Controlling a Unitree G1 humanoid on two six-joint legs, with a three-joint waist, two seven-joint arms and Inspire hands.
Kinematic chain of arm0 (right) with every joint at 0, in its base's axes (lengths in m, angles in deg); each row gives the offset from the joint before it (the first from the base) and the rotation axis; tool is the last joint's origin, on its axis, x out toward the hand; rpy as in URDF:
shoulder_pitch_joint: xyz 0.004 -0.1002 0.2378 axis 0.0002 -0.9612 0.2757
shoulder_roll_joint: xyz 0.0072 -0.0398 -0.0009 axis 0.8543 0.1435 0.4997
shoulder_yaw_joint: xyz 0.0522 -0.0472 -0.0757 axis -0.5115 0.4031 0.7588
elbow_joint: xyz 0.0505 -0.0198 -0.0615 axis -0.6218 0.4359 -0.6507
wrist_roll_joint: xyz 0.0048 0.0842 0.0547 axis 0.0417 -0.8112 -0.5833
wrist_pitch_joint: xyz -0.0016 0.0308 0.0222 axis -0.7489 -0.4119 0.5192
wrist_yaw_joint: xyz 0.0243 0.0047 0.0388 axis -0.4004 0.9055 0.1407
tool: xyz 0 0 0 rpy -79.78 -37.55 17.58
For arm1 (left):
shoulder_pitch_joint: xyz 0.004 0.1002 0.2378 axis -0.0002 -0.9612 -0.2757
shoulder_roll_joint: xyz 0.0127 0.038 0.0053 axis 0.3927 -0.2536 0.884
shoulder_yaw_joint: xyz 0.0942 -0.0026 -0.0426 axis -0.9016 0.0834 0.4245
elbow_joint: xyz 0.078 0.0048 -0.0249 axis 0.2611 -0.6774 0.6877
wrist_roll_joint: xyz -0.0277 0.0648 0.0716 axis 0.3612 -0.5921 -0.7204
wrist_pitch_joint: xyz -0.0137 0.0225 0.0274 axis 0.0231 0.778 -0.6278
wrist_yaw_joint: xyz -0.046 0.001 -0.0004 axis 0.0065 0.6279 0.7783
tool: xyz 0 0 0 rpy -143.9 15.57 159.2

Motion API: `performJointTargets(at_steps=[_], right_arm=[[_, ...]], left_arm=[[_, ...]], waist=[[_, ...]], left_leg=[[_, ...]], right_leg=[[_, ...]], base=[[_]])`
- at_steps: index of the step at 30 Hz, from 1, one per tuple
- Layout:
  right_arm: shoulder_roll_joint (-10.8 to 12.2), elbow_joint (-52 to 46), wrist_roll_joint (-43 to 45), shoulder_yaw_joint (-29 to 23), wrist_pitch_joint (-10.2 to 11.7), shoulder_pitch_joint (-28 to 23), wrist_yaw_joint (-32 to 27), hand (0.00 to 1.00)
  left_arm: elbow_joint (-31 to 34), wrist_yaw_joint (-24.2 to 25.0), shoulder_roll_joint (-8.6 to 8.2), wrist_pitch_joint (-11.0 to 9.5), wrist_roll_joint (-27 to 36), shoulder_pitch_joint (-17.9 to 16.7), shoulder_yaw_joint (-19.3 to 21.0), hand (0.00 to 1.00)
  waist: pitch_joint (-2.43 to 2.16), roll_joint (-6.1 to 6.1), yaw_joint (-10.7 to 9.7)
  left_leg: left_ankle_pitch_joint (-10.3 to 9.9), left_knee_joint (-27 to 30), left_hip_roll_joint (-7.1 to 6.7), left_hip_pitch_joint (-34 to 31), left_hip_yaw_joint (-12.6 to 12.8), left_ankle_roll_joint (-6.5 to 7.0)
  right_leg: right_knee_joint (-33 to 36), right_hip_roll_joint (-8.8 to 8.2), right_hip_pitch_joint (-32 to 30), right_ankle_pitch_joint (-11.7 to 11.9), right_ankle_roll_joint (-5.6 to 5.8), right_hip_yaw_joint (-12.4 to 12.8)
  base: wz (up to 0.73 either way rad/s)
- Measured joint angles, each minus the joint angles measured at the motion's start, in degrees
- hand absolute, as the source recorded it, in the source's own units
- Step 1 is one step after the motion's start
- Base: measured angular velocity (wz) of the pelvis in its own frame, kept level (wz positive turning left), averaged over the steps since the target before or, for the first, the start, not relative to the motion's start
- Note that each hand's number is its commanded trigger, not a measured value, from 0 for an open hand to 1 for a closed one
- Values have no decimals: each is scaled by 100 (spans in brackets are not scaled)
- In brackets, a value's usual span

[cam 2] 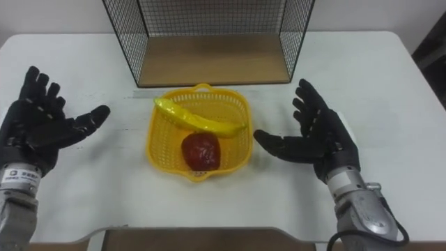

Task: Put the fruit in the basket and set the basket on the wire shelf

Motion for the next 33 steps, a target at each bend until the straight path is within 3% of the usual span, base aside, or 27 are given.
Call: performJointTargets(at_steps=[8,16,33], right_arm=[[150,64,-642,272,3,113,410,0],[253,63,-880,273,3,106,640,0],[255,63,-876,438,3,119,977,0]], left_arm=[[-11,210,-22,57,-6,98,-191,0],[-11,364,-192,123,-4,102,-247,0],[-183,495,-243,237,-10,111,-283,0]], waist=[[10,8,-55],[-21,131,-42],[4,75,-20]], left_leg=[[-6,15,89,-9,23,-9],[4,23,118,-55,84,-31],[3,14,110,-67,167,-30]], right_leg=[[1,65,15,26,-34,6],[0,94,-73,43,-62,61],[23,92,-141,44,-61,150]], base=[[0],[-4],[-2]])
